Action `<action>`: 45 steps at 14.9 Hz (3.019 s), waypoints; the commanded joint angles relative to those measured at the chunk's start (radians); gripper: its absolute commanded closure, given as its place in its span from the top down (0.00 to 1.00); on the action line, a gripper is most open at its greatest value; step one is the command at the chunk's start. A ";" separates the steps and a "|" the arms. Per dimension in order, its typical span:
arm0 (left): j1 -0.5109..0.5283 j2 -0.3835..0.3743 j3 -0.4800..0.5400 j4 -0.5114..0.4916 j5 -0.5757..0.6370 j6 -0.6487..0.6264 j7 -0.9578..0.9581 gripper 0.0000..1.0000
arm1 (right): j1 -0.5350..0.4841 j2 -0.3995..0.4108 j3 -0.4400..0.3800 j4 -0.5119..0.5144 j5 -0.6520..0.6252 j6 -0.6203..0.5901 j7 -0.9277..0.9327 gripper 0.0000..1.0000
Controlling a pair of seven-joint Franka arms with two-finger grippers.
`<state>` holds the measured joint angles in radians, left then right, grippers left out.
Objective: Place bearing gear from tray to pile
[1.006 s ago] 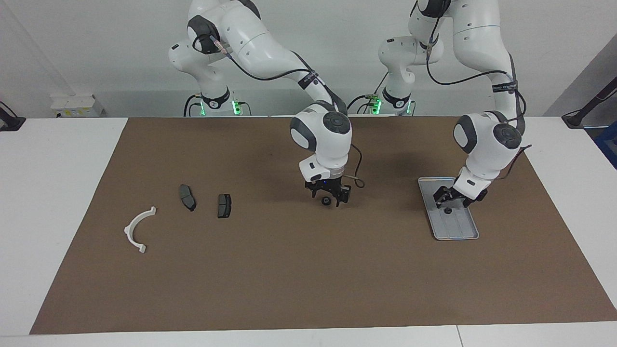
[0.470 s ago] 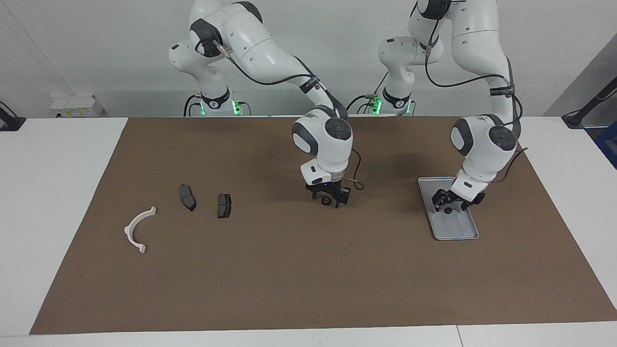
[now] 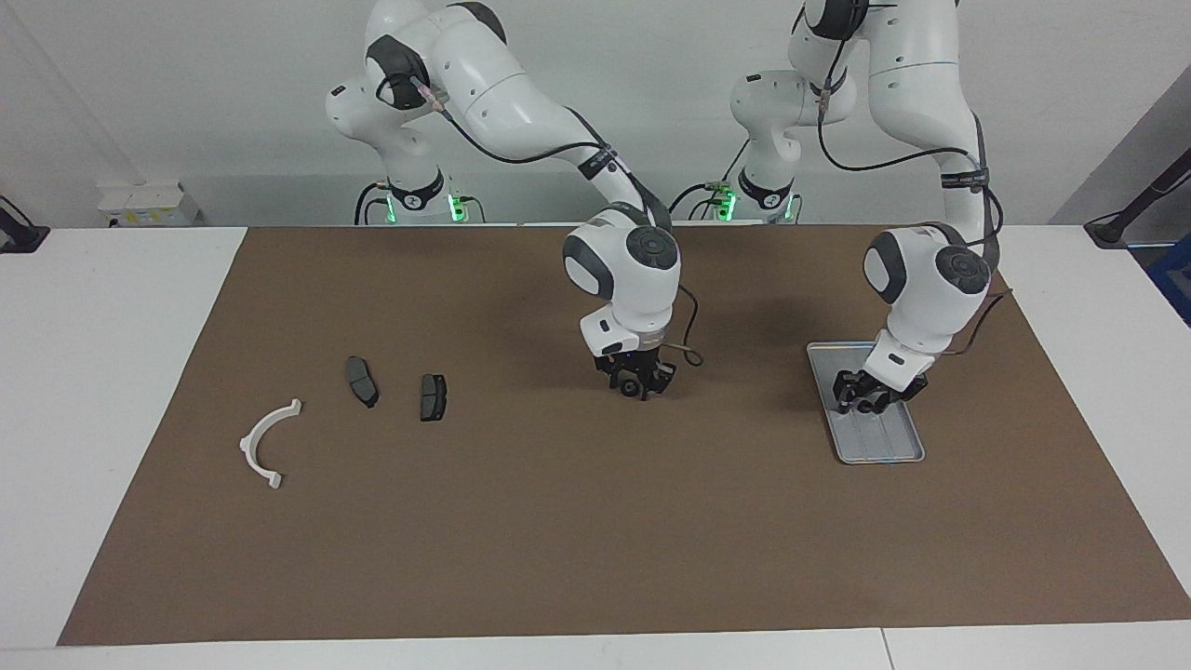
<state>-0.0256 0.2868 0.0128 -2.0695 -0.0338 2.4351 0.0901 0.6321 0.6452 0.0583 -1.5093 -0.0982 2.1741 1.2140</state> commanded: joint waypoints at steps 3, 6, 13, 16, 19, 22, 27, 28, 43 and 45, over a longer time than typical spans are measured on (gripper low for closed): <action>-0.013 0.000 0.016 0.115 -0.037 -0.172 0.007 0.00 | -0.015 0.005 0.009 -0.005 0.017 0.010 0.015 0.00; -0.002 -0.003 0.015 0.332 -0.038 -0.460 0.007 0.00 | -0.055 0.004 0.008 0.052 0.005 -0.080 -0.011 0.00; -0.218 -0.035 0.003 0.505 0.003 -0.633 -0.416 0.00 | -0.334 -0.137 0.011 0.126 0.064 -0.364 -0.587 0.00; -0.419 -0.060 0.003 0.438 0.040 -0.541 -0.707 0.00 | -0.457 -0.147 0.011 0.123 0.063 -0.387 -0.781 0.00; -0.581 -0.057 -0.002 0.378 0.040 -0.441 -0.910 0.00 | -0.537 -0.148 0.009 0.092 0.051 -0.335 -0.810 0.00; -0.668 -0.012 -0.001 0.315 0.040 -0.323 -1.012 0.00 | -0.598 -0.145 0.006 -0.023 0.032 -0.175 -0.869 0.00; -0.694 0.100 0.001 0.286 0.051 -0.200 -1.043 0.00 | -0.669 -0.101 0.008 -0.091 -0.006 -0.008 -0.955 0.00; -0.694 0.101 0.003 0.266 0.051 -0.173 -1.043 0.00 | -0.670 -0.092 0.006 -0.091 -0.005 0.007 -0.955 0.00; -0.689 0.098 0.003 0.150 0.066 -0.041 -1.030 1.00 | -0.670 -0.085 0.006 -0.117 -0.081 0.049 -0.993 1.00; -0.669 0.083 0.004 0.204 0.066 -0.118 -1.024 1.00 | -0.669 -0.117 0.012 -0.118 -0.078 0.027 -1.019 1.00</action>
<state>-0.7027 0.4047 0.0044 -1.8876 0.0130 2.3785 -0.9285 -0.0319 0.5758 0.0573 -1.6116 -0.1608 2.2349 0.2347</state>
